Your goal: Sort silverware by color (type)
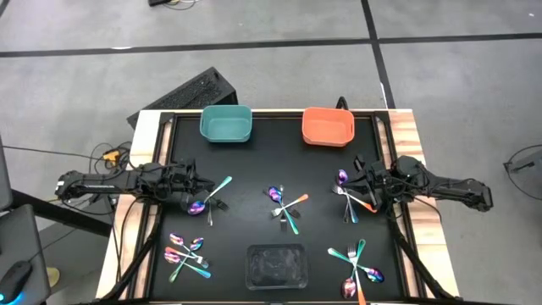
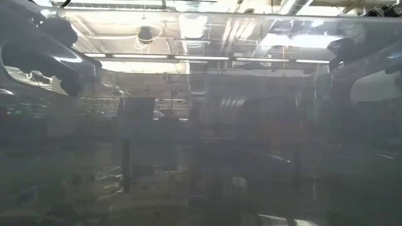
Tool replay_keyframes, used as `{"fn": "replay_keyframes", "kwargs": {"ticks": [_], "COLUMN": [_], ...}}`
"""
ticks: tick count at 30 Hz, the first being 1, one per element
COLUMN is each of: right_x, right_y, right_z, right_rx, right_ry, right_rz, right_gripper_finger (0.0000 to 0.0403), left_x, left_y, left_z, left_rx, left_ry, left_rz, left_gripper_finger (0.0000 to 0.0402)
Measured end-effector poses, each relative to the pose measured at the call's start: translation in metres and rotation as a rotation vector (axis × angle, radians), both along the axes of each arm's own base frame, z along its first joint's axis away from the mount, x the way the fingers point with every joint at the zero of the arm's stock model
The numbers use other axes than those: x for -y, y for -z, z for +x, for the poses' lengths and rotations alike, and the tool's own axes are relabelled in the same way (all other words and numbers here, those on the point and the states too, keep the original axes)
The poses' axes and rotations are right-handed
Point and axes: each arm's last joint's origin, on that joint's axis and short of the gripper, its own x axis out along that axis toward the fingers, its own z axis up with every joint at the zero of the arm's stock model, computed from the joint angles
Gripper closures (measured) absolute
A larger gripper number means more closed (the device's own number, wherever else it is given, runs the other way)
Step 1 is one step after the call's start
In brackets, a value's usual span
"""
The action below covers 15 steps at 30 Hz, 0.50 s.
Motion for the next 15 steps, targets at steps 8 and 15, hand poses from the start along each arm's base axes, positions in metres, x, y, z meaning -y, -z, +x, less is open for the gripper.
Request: {"fn": "replay_keyframes", "kwargs": {"ticks": [8, 15], "right_x": [0.0, 0.0], "right_y": [0.0001, 0.0], "right_z": [0.0, 0.0], "right_rx": [0.0, 0.0], "right_ry": [0.0, 0.0], "right_rz": [0.0, 0.0], "right_gripper_finger": [0.0376, 0.0376], "left_x": [-0.0003, -0.0006], "left_y": [-0.0001, -0.0001], "left_z": [0.0, 0.0], "left_rx": [0.002, 0.0], "left_ry": [-0.009, -0.011], "left_rz": [0.016, 0.064], "left_gripper_finger": [0.0401, 0.0401]}}
